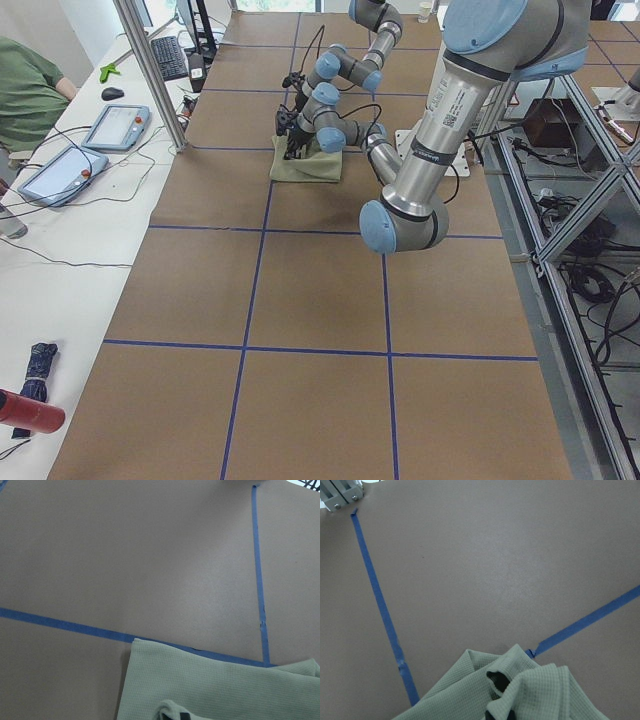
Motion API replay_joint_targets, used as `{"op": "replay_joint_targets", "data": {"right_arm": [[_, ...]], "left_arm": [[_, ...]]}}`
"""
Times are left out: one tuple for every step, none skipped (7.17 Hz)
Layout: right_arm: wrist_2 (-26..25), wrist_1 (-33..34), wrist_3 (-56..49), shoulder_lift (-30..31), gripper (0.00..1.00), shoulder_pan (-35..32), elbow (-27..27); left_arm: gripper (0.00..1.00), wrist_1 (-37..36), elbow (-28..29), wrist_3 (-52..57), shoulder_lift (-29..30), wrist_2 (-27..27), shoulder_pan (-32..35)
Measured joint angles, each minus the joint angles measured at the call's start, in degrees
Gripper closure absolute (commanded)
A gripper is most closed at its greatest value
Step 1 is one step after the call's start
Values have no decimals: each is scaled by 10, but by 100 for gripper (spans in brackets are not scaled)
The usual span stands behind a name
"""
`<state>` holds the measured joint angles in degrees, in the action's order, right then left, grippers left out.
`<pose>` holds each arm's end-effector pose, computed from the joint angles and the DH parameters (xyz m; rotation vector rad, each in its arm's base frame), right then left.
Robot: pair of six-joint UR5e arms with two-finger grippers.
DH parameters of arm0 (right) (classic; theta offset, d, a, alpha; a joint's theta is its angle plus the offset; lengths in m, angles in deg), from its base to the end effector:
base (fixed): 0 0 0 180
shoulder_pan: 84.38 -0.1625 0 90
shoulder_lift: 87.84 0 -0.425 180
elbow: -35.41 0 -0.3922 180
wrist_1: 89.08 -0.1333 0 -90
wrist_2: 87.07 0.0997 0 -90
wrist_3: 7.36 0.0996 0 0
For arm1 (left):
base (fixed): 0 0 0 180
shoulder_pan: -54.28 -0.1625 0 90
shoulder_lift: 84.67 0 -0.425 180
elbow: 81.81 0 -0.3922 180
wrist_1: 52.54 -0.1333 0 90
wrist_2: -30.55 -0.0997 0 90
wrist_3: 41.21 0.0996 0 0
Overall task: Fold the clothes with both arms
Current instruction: 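Lay the fold down on the far half and open both grippers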
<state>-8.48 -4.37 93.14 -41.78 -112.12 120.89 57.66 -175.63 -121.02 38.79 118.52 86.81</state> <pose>-0.5815 -0.4787 0.2187 0.3102 -0.7572 0.7084 0.5030 -0.4831 0.2489 0.3981 0.9284 -0.3742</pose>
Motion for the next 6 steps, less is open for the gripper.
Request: {"op": "replay_joint_targets", "data": {"right_arm": [[3,-1,-3,-1,100,-4,-5],[5,-1,-8,-1,1,-5,-8],[4,-1,-22,-1,0,-5,-10],[4,0,-42,-4,0,-6,-11],[9,2,-56,-12,0,-8,-11],[21,3,-70,-20,0,-9,-9]], "left_arm": [[100,3,15,3,8,0,3],[17,4,23,7,12,0,5],[0,5,26,16,13,0,6],[0,8,24,41,12,3,9],[0,12,17,85,10,26,20],[0,15,5,130,2,72,42]]}}
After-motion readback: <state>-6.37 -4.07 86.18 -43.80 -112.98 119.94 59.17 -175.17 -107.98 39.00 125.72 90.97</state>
